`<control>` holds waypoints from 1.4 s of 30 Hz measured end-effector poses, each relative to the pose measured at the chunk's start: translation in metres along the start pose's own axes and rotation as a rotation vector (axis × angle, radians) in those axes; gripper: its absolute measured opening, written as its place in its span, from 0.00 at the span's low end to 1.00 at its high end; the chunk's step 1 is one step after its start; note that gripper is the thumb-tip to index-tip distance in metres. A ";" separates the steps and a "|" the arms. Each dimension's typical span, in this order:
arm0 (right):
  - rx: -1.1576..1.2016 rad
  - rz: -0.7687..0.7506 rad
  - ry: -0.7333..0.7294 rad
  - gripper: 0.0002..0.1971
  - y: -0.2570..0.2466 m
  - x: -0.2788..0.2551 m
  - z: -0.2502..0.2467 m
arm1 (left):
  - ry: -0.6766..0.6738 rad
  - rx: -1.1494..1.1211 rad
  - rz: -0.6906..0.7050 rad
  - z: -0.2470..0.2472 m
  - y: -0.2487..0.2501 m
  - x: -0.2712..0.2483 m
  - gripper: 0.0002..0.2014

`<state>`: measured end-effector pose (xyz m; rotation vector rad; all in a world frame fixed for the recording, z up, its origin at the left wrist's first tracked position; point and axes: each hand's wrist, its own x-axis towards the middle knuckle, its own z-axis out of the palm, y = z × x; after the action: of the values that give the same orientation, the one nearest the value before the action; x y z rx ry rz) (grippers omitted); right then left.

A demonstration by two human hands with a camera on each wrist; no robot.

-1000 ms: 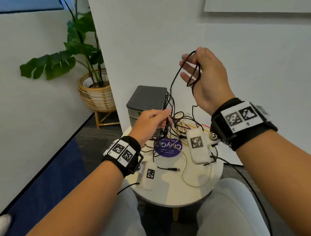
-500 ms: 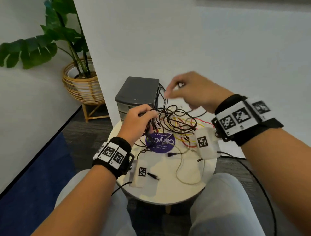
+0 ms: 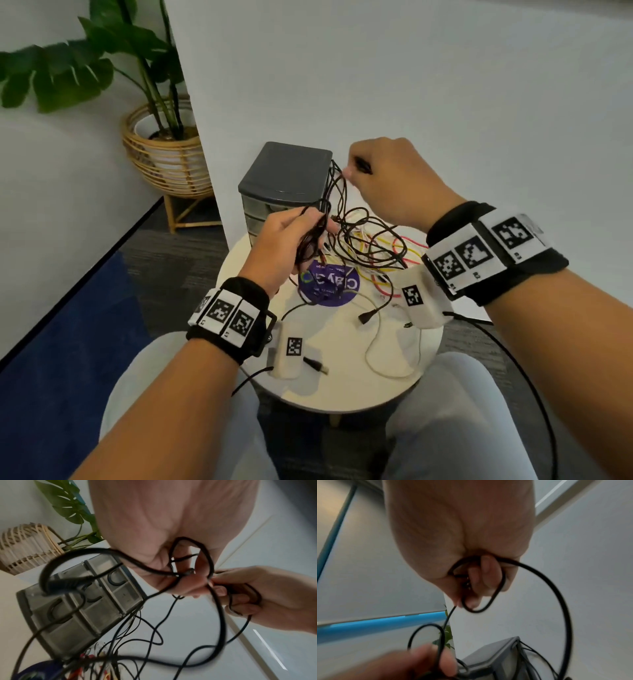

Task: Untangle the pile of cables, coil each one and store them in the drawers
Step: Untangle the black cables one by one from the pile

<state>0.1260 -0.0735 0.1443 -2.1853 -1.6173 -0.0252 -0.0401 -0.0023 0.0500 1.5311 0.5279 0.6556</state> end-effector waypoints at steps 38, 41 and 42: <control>1.489 0.330 0.856 0.10 0.025 0.038 -0.111 | -0.044 0.297 -0.069 -0.032 -0.021 0.002 0.08; 1.499 0.339 0.924 0.11 0.027 0.042 -0.116 | -0.066 0.320 -0.057 -0.034 -0.023 0.004 0.11; 1.505 0.337 0.943 0.11 0.028 0.044 -0.117 | -0.063 0.353 -0.041 -0.036 -0.024 0.005 0.10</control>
<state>0.1928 -0.0802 0.2531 -0.8961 -0.3425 0.1742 -0.0598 0.0285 0.0268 1.8599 0.6501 0.4981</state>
